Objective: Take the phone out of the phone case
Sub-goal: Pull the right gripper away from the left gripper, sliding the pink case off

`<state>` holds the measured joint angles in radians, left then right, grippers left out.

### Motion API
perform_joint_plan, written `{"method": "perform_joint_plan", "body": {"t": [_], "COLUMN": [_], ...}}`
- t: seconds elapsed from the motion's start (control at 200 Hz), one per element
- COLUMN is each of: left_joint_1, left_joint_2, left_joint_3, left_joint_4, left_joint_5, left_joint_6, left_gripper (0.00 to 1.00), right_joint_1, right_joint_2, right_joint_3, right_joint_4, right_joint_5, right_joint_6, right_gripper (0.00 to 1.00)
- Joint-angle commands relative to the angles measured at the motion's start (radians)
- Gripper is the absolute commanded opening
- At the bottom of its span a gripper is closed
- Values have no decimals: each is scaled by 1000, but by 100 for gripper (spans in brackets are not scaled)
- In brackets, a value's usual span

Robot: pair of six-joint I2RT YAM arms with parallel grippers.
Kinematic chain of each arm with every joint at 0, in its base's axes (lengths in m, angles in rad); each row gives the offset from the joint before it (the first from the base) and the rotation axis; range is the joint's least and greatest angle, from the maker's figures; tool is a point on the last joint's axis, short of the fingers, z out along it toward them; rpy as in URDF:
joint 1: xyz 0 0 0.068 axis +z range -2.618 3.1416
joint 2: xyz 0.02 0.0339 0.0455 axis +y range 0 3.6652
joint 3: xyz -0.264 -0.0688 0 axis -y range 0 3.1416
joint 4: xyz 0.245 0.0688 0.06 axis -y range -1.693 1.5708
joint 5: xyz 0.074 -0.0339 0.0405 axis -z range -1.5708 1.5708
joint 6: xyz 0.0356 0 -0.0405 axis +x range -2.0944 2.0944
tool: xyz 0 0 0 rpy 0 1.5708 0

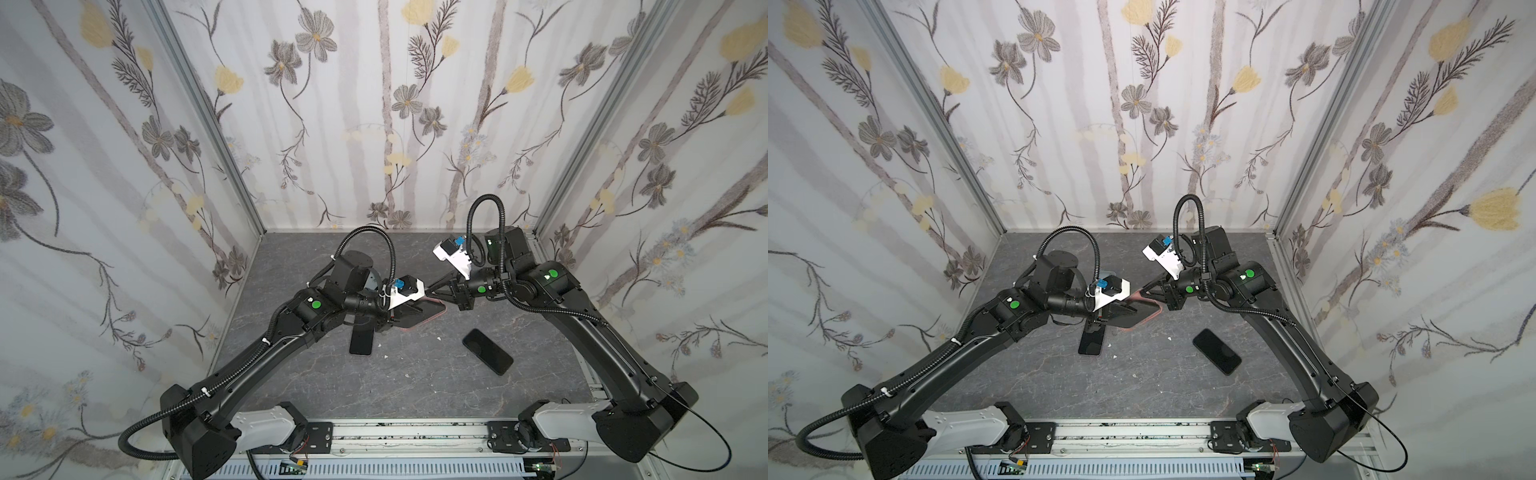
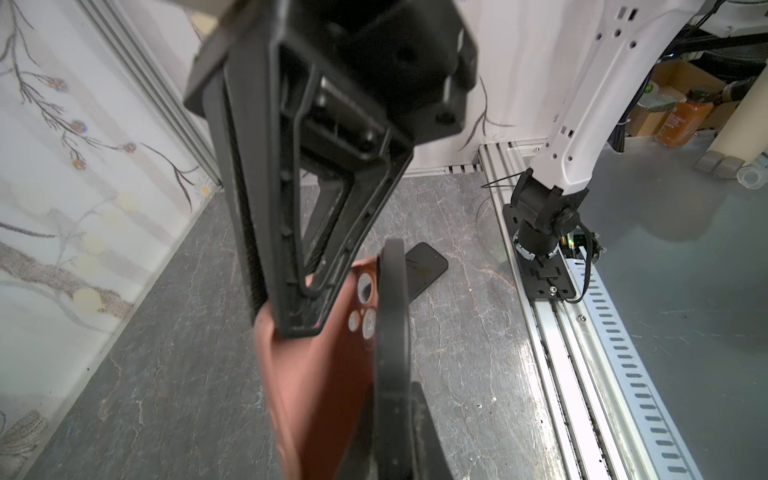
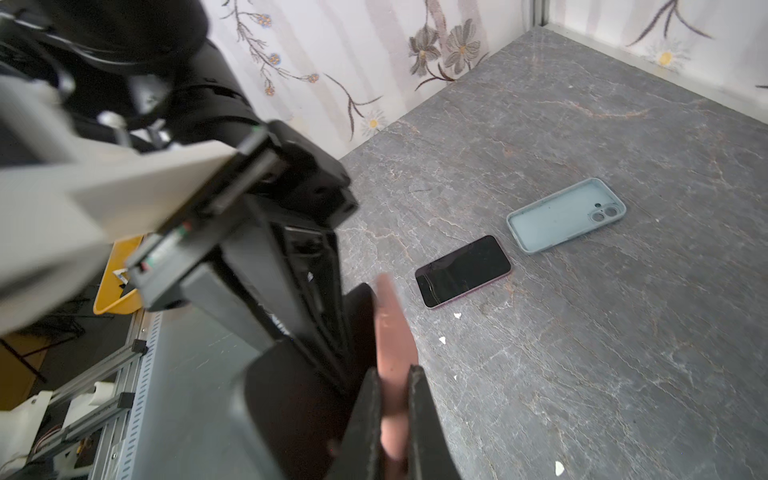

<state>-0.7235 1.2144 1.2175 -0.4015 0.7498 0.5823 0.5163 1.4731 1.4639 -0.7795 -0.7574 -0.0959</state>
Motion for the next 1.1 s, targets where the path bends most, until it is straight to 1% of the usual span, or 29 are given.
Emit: {"method": "perform_joint_plan", "body": {"t": [0.0,0.16,0.265,0.305,0.37,0.43,0.505,0.614,0.649,0.704,0.854,0.974,1.044,1.094], "left_joint_1": [1,1,6,11,26,39,62,104,119,145,179,209,221,226], "left_joint_2": [-28,-55,-74,-83,-105,-117,-112,-87,-78,-57,-7,31,40,73], "left_joint_3": [6,4,-12,-35,-92,-133,-156,-192,-212,-231,-251,-267,-280,-290], "left_joint_4": [85,118,168,220,355,459,535,636,674,705,711,711,710,710], "left_joint_5": [101,164,141,122,72,17,-40,-54,-58,-58,-94,-91,-69,-61], "left_joint_6": [-5,-40,-86,-142,-273,-415,-575,-786,-870,-966,-1126,-1234,-1263,-1273], "left_gripper": [0,0,0,0,0,0,0,0,0,0,0,0,0,0], "right_joint_1": [-28,-58,-87,-108,-145,-169,-183,-190,-190,-193,-205,-212,-213,-220], "right_joint_2": [-4,-11,-33,-48,-80,-120,-179,-250,-272,-305,-403,-474,-511,-527], "right_joint_3": [-19,-64,-107,-131,-177,-226,-293,-374,-401,-445,-553,-608,-641,-655], "right_joint_4": [70,119,172,204,262,316,375,442,469,510,621,668,699,712], "right_joint_5": [-2,-27,-17,-1,48,125,225,356,389,424,475,522,550,554], "right_joint_6": [60,111,152,181,233,277,316,370,386,400,409,428,444,447], "right_gripper": [0,0,0,0,0,0,0,0,0,0,0,0,0,0]}}
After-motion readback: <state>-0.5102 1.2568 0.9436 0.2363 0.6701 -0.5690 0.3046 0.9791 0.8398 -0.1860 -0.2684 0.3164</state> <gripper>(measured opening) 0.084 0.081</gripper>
